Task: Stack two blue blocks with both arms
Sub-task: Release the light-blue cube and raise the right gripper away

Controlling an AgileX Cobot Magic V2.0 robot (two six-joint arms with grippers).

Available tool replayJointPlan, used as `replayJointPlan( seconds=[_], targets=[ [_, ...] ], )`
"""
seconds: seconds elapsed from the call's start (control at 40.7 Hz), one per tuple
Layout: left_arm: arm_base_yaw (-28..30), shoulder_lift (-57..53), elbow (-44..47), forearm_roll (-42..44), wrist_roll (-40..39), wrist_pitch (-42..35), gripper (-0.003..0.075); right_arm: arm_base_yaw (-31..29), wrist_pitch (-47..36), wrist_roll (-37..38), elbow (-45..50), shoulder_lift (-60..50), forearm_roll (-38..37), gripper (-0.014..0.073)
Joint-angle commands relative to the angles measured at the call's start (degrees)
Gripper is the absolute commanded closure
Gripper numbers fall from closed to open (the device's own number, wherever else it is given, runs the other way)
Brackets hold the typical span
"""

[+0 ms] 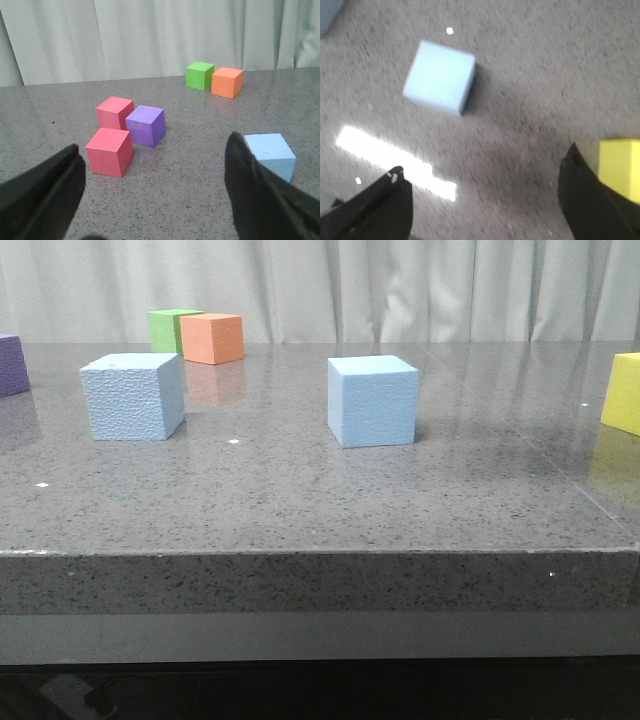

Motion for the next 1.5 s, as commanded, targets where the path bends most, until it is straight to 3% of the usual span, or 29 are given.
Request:
replayJointPlan(
  seconds=[0.0,0.32,0.59,1.107,1.254,1.475],
  targets=[
    [-0.3,1.0,-1.4,0.2,-0.2,-4.8,0.0156,-0.7,-4.4,-3.3,5.0,-7.5,0.8,-0.0008],
    [-0.3,1.0,-1.4,0.2,-0.2,-4.8,0.0156,-0.7,-18.6,-5.5,27.5,-27.6,0.7,-0.0008],
    [-0.3,1.0,-1.4,0.2,-0.2,-4.8,0.0156,-0.7,-25.5,-5.5,38.0,-39.8,0.7,-0.0008],
    [-0.3,1.0,-1.4,-0.3,-0.2,-6.5,0.0156,-0.7,-23.2,-5.5,39.1,-43.3,0.7,-0.0008],
    [-0.3,1.0,-1.4,-5.5,-0.3,-6.5,0.0156,-0.7,-23.2,-5.5,39.1,-43.3,0.7,-0.0008],
    [-9.5,2.2,-1.7,-4.1,-0.2,-6.5,0.0156,-0.7,-23.2,-5.5,39.1,-43.3,0.7,-0.0008]
  ],
)
